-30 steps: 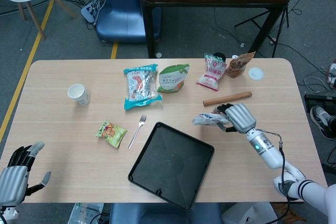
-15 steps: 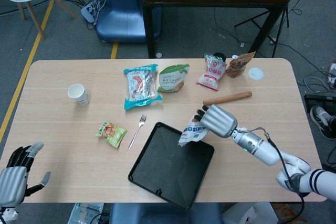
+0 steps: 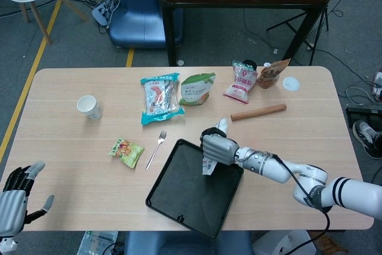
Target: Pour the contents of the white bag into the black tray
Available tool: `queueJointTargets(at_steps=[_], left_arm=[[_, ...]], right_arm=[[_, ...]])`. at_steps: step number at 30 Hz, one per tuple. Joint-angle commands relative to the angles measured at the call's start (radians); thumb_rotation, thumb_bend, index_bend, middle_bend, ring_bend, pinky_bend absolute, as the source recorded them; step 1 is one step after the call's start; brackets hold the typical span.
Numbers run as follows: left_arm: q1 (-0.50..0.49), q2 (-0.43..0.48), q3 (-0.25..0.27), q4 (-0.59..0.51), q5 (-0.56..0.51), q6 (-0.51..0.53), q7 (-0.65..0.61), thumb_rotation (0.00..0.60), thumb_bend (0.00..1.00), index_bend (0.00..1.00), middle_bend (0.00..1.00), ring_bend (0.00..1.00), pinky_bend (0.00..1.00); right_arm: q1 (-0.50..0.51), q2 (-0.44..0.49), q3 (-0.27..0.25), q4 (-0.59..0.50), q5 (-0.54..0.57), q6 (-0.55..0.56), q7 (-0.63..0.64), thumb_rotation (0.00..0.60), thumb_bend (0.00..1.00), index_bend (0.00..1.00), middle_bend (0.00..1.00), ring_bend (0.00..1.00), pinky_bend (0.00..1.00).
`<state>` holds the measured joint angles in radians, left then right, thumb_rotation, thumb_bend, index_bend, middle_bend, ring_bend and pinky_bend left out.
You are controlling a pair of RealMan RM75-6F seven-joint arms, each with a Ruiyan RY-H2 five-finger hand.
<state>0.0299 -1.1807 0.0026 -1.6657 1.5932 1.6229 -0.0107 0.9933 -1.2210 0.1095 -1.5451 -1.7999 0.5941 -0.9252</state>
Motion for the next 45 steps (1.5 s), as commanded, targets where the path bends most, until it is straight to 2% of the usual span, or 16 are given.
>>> queueJointTargets(at_steps=[1, 9, 18, 27, 37, 41, 45], left_arm=[[0.001, -0.001, -0.002, 0.007, -0.003, 0.002, -0.008, 0.600, 0.29, 0.12, 0.14, 0.11, 0.05], [0.008, -0.004, -0.002, 0.021, -0.015, 0.004, -0.022, 0.600, 0.29, 0.12, 0.14, 0.11, 0.04], [0.016, -0.008, -0.002, 0.032, -0.019, 0.011, -0.034, 0.600, 0.29, 0.12, 0.14, 0.11, 0.03], [0.018, -0.012, -0.002, 0.035, -0.022, 0.007, -0.039, 0.600, 0.29, 0.12, 0.14, 0.11, 0.03], [0.013, -0.008, -0.005, 0.026, -0.015, 0.005, -0.028, 0.600, 0.29, 0.12, 0.14, 0.11, 0.03], [0.012, -0.010, -0.005, 0.025, -0.017, 0.002, -0.026, 0.600, 0.29, 0.12, 0.14, 0.11, 0.03], [0.013, -0.012, -0.004, 0.028, -0.019, 0.002, -0.029, 0.600, 0.29, 0.12, 0.14, 0.11, 0.03]], right_arm=[[0.028, -0.020, 0.027, -0.009, 0.041, -0.066, -0.087, 0.600, 1.00, 0.95, 0.88, 0.77, 0.93], [0.042, -0.052, 0.047, -0.002, 0.144, -0.153, -0.242, 0.600, 1.00, 0.96, 0.90, 0.77, 0.93], [0.039, -0.117, 0.015, 0.061, 0.283, -0.187, -0.367, 0.600, 1.00, 0.97, 0.90, 0.77, 0.93], [0.048, -0.158, -0.034, 0.094, 0.395, -0.157, -0.422, 0.600, 1.00, 0.97, 0.91, 0.77, 0.93], [0.081, -0.072, -0.015, 0.011, 0.468, -0.052, -0.421, 0.600, 1.00, 0.97, 0.91, 0.77, 0.93], [0.097, -0.073, -0.041, 0.004, 0.490, -0.049, -0.434, 0.600, 1.00, 0.97, 0.91, 0.77, 0.93], [0.108, -0.113, -0.086, 0.032, 0.521, -0.053, -0.448, 0.600, 1.00, 0.97, 0.91, 0.77, 0.93]])
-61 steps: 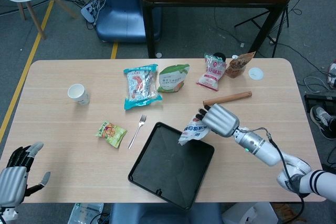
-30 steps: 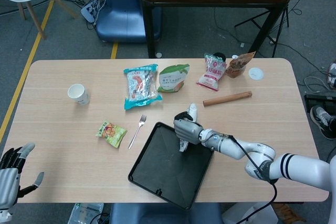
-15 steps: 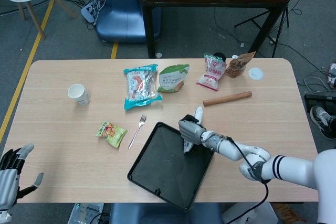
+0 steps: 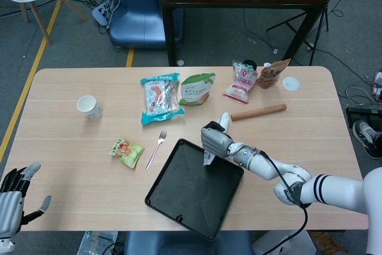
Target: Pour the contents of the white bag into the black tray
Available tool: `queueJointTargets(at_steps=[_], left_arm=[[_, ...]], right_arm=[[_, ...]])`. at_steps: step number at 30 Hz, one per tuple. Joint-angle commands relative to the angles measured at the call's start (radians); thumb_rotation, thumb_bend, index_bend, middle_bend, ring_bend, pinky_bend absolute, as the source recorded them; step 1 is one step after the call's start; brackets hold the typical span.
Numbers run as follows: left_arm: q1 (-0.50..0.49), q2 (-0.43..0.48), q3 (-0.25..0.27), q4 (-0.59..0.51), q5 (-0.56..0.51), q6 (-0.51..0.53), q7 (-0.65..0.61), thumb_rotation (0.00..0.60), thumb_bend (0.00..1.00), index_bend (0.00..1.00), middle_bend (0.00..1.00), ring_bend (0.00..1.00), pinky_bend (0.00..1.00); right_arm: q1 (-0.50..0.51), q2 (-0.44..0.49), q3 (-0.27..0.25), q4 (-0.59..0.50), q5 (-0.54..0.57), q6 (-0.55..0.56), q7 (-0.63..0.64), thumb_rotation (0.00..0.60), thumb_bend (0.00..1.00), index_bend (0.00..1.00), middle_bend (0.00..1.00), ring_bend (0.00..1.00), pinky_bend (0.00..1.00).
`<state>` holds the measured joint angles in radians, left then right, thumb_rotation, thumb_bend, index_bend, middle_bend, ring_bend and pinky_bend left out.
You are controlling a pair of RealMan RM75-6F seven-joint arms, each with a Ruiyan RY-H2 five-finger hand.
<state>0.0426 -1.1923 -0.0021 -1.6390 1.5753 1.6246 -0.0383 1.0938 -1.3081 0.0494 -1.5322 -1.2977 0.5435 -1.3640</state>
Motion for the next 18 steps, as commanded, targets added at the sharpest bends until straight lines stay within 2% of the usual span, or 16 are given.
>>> queueJointTargets(at_steps=[1, 6, 9, 18], left_arm=[[0.001, -0.001, 0.001, 0.003, -0.001, 0.000, -0.002, 0.600, 0.29, 0.12, 0.14, 0.11, 0.03], [0.005, -0.001, 0.002, 0.008, -0.008, -0.001, -0.007, 0.600, 0.29, 0.12, 0.14, 0.11, 0.03], [0.005, -0.001, 0.001, 0.009, -0.007, 0.000, -0.008, 0.600, 0.29, 0.12, 0.14, 0.11, 0.03], [0.002, -0.004, 0.001, 0.009, 0.000, 0.000, -0.010, 0.600, 0.29, 0.12, 0.14, 0.11, 0.03]], right_arm=[[0.009, -0.038, -0.036, 0.029, 0.026, -0.003, -0.010, 0.600, 1.00, 0.97, 0.91, 0.77, 0.93], [0.015, -0.097, -0.088, 0.086, 0.062, -0.002, -0.014, 0.600, 1.00, 0.98, 0.91, 0.77, 0.93], [0.020, -0.104, -0.099, 0.095, 0.076, 0.017, -0.011, 0.600, 1.00, 0.98, 0.91, 0.77, 0.93], [0.063, -0.006, -0.061, -0.002, 0.104, 0.105, -0.002, 0.600, 1.00, 0.98, 0.91, 0.77, 0.93]])
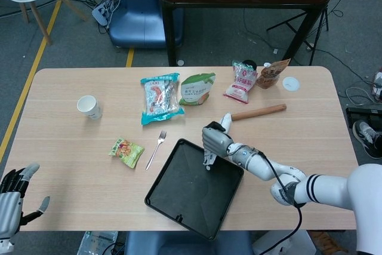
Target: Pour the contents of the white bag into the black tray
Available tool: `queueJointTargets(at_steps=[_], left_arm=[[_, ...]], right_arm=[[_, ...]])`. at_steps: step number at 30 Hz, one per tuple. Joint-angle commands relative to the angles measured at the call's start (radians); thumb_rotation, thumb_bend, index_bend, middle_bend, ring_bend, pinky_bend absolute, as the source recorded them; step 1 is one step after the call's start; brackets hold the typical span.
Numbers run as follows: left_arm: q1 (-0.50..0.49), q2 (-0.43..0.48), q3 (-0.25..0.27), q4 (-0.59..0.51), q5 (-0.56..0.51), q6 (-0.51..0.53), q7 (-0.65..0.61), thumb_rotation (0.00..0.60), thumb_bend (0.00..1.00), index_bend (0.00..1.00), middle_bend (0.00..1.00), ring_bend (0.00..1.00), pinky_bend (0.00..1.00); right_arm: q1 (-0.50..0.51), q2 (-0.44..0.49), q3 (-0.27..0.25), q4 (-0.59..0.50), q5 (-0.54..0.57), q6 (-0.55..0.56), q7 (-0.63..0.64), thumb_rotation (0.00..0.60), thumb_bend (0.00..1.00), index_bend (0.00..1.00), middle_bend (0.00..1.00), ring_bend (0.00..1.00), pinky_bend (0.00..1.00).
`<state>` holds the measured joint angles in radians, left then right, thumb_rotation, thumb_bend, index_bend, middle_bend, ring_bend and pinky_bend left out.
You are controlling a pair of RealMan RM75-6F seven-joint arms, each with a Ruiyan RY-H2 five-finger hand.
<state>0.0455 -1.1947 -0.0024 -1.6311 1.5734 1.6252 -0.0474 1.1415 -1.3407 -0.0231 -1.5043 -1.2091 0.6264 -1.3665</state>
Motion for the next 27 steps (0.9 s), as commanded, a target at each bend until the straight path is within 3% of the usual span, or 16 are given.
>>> queueJointTargets(at_steps=[1, 5, 11, 19, 27], left_arm=[[-0.001, -0.002, 0.001, 0.001, 0.002, -0.001, -0.001, 0.600, 0.29, 0.12, 0.14, 0.11, 0.03], [0.000, -0.001, 0.000, 0.002, 0.002, 0.001, -0.003, 0.600, 0.29, 0.12, 0.14, 0.11, 0.03], [0.001, -0.001, 0.001, 0.006, 0.002, 0.001, -0.007, 0.600, 0.29, 0.12, 0.14, 0.11, 0.03], [-0.003, 0.000, 0.000, 0.000, 0.002, -0.005, 0.002, 0.600, 0.29, 0.12, 0.14, 0.11, 0.03], [-0.014, 0.000, -0.001, -0.018, 0.004, -0.021, 0.026, 0.600, 0.29, 0.12, 0.14, 0.11, 0.03]], right_arm=[[0.017, 0.032, 0.012, -0.039, 0.020, 0.028, 0.002, 0.600, 1.00, 0.98, 0.91, 0.77, 0.93], [0.005, 0.041, 0.007, -0.055, 0.041, 0.062, 0.034, 0.600, 1.00, 0.98, 0.91, 0.77, 0.93], [-0.082, 0.004, -0.004, -0.010, 0.004, 0.149, 0.241, 0.600, 1.00, 0.98, 0.91, 0.77, 0.93], [-0.260, -0.085, 0.013, 0.135, -0.130, 0.334, 0.803, 0.600, 1.00, 0.98, 0.91, 0.77, 0.93], [-0.394, -0.204, 0.045, 0.342, -0.193, 0.486, 1.326, 0.600, 1.00, 0.98, 0.91, 0.77, 0.93]])
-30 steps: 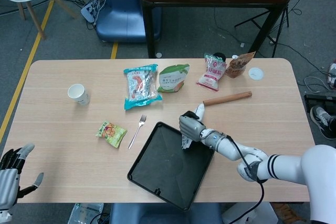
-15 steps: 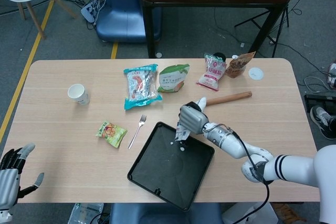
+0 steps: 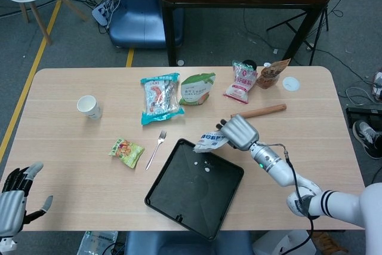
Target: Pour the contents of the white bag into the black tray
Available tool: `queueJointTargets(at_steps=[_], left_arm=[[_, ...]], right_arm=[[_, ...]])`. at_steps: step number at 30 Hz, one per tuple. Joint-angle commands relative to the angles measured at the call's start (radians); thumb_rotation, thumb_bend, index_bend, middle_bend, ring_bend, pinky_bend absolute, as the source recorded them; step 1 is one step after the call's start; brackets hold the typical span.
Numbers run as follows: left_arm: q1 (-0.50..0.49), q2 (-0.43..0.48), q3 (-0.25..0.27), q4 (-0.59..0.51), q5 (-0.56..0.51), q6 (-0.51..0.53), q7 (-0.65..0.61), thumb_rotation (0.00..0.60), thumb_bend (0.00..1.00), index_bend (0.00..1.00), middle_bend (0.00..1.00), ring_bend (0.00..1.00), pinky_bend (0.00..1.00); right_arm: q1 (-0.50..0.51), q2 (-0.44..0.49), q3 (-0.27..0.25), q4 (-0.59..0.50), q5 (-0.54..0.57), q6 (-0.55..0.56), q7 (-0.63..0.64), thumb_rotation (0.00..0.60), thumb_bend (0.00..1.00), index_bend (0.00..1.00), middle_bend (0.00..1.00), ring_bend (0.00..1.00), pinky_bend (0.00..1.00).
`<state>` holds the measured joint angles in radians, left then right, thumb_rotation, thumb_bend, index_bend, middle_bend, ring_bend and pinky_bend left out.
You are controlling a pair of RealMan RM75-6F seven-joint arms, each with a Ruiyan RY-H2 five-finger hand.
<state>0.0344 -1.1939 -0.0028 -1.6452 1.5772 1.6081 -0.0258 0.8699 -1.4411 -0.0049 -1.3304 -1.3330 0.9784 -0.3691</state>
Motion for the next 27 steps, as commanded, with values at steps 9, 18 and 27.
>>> queueJointTargets(at_steps=[9, 18, 27], left_arm=[[-0.008, -0.002, 0.001, -0.018, -0.002, -0.014, 0.023, 0.600, 0.29, 0.12, 0.14, 0.11, 0.03], [-0.007, 0.005, -0.003, -0.028, -0.010, -0.011, 0.034, 0.600, 0.29, 0.12, 0.14, 0.11, 0.03], [-0.016, -0.002, -0.001, -0.029, -0.005, -0.024, 0.037, 0.600, 0.29, 0.12, 0.14, 0.11, 0.03]], right_arm=[[-0.195, -0.277, 0.061, 0.437, -0.088, 0.186, 0.743, 0.600, 1.00, 0.98, 0.91, 0.77, 0.93], [-0.215, -0.430, 0.095, 0.682, -0.113, 0.234, 0.994, 0.600, 1.00, 0.98, 0.91, 0.77, 0.93], [-0.221, -0.513, 0.092, 0.790, -0.153, 0.277, 1.095, 0.600, 1.00, 0.98, 0.91, 0.77, 0.93]])
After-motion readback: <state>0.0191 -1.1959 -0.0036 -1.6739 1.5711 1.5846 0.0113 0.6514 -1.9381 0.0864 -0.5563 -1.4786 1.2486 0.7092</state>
